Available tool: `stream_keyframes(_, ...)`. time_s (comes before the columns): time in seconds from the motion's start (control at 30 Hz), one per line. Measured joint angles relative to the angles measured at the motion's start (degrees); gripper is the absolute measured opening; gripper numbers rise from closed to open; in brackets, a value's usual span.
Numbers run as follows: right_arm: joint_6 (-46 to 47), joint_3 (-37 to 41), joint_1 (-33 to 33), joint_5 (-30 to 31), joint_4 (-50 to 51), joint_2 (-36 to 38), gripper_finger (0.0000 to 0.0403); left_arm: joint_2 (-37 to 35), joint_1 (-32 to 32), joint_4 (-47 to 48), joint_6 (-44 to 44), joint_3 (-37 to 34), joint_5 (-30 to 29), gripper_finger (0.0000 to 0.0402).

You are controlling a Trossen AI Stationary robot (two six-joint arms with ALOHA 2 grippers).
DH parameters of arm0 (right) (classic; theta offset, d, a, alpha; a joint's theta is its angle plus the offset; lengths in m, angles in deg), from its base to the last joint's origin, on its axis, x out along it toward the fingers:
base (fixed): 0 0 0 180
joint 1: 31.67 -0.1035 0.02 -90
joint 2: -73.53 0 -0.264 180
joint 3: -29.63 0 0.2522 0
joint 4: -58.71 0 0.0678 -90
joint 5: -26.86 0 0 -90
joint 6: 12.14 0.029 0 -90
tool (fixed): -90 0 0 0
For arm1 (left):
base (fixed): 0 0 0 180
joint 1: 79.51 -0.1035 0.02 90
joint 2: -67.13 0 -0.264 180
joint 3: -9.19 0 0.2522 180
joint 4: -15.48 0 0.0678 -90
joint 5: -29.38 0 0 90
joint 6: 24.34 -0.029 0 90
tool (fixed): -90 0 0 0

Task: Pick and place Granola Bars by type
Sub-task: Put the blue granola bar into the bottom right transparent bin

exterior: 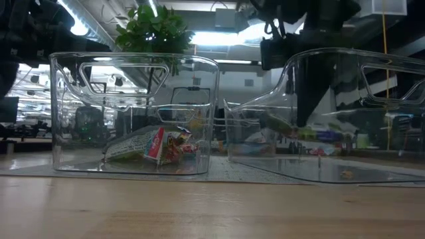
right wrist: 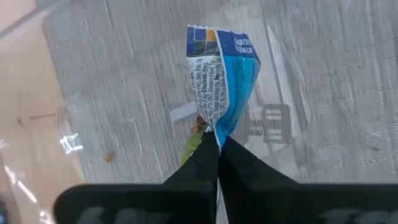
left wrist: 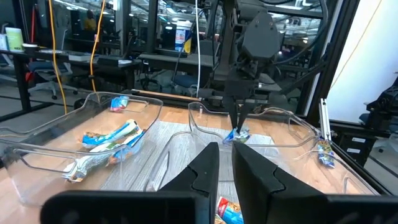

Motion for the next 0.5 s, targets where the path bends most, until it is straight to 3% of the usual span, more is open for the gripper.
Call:
stream_keyframes(0.2,1.12,0.02,0.00,0.04,-1.58,0.00,0.0028,0.00,-0.01,0.02,0.00,0.00,0.00,0.0043)
stream_keyframes(0.5,5.04,-2.87,-0.02,0.04,1.83,0.00,0.0141,0.01,0.01,0.02,0.00,0.00,0.00,0.0039)
